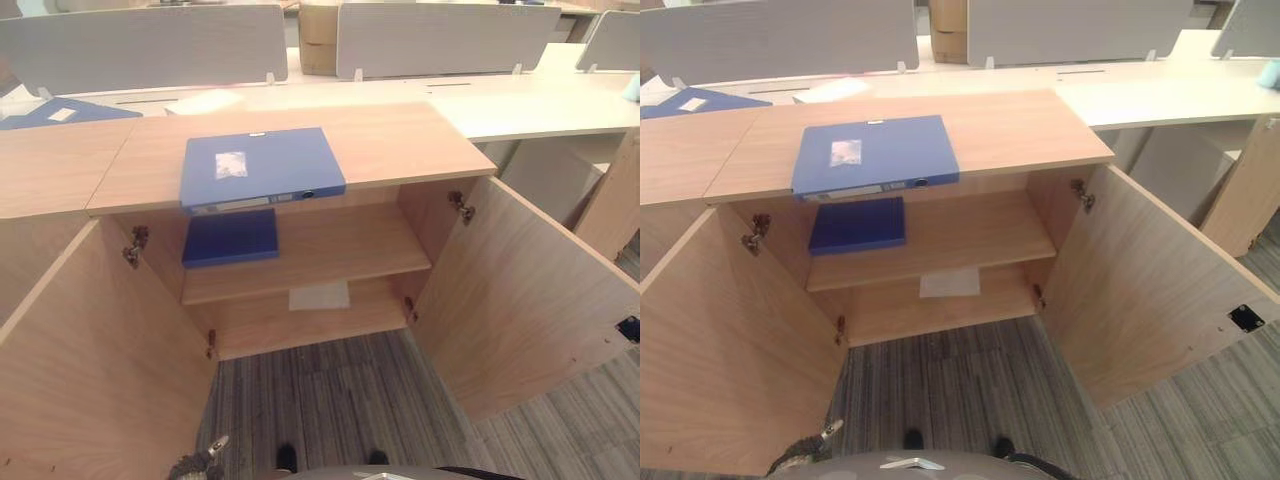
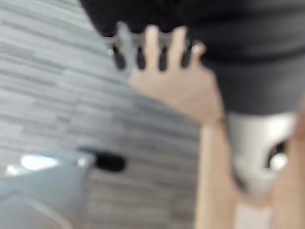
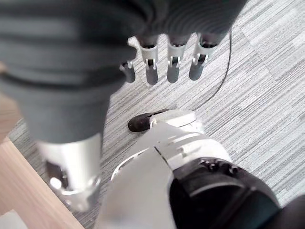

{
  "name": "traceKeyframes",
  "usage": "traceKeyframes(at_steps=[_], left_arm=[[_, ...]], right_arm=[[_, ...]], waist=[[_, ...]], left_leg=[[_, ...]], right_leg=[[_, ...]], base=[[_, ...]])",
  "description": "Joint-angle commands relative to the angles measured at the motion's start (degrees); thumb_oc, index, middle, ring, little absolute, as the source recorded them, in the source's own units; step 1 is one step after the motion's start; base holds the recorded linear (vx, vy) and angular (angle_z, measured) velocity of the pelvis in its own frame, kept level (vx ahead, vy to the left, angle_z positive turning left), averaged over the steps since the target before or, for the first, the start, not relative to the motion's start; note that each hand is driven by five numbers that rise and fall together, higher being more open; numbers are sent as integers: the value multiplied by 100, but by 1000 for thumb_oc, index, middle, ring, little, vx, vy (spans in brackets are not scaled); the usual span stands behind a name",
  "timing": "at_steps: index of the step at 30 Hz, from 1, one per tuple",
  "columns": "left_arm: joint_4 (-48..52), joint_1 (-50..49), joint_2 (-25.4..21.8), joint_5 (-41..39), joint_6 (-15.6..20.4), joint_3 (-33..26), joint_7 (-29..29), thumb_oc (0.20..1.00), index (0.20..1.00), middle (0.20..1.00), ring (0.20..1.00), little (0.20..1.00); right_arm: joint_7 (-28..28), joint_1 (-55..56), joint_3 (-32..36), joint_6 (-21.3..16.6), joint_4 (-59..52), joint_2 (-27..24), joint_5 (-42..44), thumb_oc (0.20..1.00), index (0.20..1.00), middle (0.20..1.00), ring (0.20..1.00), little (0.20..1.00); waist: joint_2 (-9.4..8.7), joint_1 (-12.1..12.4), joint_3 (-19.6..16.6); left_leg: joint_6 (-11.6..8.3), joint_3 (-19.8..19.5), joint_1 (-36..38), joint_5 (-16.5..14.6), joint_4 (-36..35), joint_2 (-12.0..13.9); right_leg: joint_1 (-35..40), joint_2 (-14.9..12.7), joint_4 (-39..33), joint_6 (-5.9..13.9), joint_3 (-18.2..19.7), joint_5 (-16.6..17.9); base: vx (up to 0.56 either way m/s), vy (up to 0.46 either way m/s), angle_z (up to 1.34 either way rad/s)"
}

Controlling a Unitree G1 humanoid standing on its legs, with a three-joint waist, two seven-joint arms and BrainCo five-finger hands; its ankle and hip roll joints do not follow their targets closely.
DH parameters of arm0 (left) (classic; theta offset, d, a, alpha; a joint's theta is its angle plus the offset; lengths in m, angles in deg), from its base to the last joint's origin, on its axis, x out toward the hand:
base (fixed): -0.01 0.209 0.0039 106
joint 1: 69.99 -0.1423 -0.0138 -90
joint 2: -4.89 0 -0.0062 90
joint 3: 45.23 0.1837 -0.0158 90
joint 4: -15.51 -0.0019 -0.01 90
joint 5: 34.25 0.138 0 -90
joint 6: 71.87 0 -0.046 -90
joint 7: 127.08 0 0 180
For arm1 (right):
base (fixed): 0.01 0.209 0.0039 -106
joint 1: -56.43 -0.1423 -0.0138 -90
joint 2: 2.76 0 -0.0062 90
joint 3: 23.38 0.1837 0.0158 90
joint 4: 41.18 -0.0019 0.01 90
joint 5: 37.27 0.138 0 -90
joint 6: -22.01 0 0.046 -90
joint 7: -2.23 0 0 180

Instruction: Put the empty folder in the office cabinet

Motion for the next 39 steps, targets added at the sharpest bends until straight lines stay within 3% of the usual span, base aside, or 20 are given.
traceKeyframes(at_steps=[1, 7, 14, 21, 22, 24, 27, 29, 31, 33, 39], left_arm=[[290, 381, -158, 171, 312, 79, -170, 1000, 1000, 1000, 1000, 1000], [906, 410, -256, 258, 534, 78, -388, 1000, 1000, 1000, 1000, 1000], [2116, 419, -556, 140, 348, 222, -597, 1000, 1000, 1000, 1000, 1000], [2476, 396, -708, 706, 458, 223, -1018, 1000, 1000, 1000, 1000, 1000], [2579, 433, -775, 983, 464, 217, -1154, 1000, 1000, 1000, 1000, 1000], [3067, 619, -1086, 1898, 118, 229, -1976, 1000, 1000, 1000, 1000, 1000], [3423, 795, -1352, 2924, -242, 227, -2573, 1000, 1000, 1000, 1000, 1000], [3865, 1046, -1747, 3849, -746, 220, -2928, 1000, 1000, 1000, 1000, 1000], [4472, 1368, -2242, 4845, -1286, 182, -2948, 1000, 1000, 1000, 1000, 1000], [4838, 1598, -2560, 5455, -1475, 183, -2876, 1000, 1000, 1000, 1000, 1000], [5391, 2210, -3191, 7255, -1531, 367, -2548, 1000, 1000, 1000, 1000, 1000]], right_arm=[[71, -306, -179, 114, -32, -193, 41, 1000, 1000, 1000, 1000, 1000], [76, -277, -179, 175, -69, -226, 1, 1000, 1000, 1000, 1000, 1000], [73, -259, -181, 231, -148, -293, 61, 1000, 1000, 1000, 1000, 1000], [73, -220, -168, 250, -166, -289, 23, 1000, 1000, 1000, 1000, 1000], [66, -216, -169, 247, -161, -289, -3, 1000, 1000, 1000, 1000, 1000], [45, -183, -171, 245, -176, -319, -52, 1000, 1000, 1000, 1000, 1000], [28, -165, -177, 249, -178, -345, -59, 1000, 1000, 1000, 1000, 1000], [-9, -141, -190, 228, -160, -354, -56, 1000, 1000, 1000, 1000, 1000], [-72, -83, -198, 191, -140, -359, -84, 1000, 1000, 1000, 1000, 1000], [-83, -30, -220, 168, -157, -358, -72, 1000, 1000, 1000, 1000, 1000], [-147, 86, -164, 136, -180, -376, -165, 1000, 1000, 1000, 1000, 1000]], waist=[[18, 15, 351], [33, 15, 333], [76, 55, 331], [73, 65, 292], [76, 61, 288], [85, 40, 274], [89, 26, 254], [76, 17, 235], [52, -1, 203], [42, -24, 176], [37, -140, 89]], left_leg=[[48, 18, 115, -801, 6, -210], [37, 17, 151, -814, 6, -209], [26, -28, 187, -824, 6, -216], [14, -42, 197, -825, 6, -208], [14, -38, 200, -823, 6, -207], [10, -16, 211, -826, 6, -202], [0, 5, 222, -834, 6, -188], [-11, 10, 228, -846, 6, -179], [-20, 21, 240, -872, 6, -162], [-31, 37, 237, -882, 6, -146], [-53, 80, 245, -925, 6, -120]], right_leg=[[236, 71, 34, 141, -15, -549], [270, 62, 34, 140, -35, -557], [317, 46, 34, 134, -90, -569], [331, 50, 34, 137, -102, -581], [332, 52, 34, 138, -93, -579], [337, 56, 34, 144, -64, -583], [343, 58, 34, 148, -55, -596], [343, 54, 34, 159, -43, -590], [348, 51, 34, 168, -27, -589], [342, 51, 34, 181, -8, -586], [323, 44, 34, 231, 64, -568]], base=[[0, 0, 0], [0, 0, 0], [-11, 2, 3], [-1, -5, 4], [-5, 4, 4], [-5, 3, 2], [0, 0, 0], [0, 0, 0], [0, 0, 0], [0, 0, 0], [-2, -5, -6]])
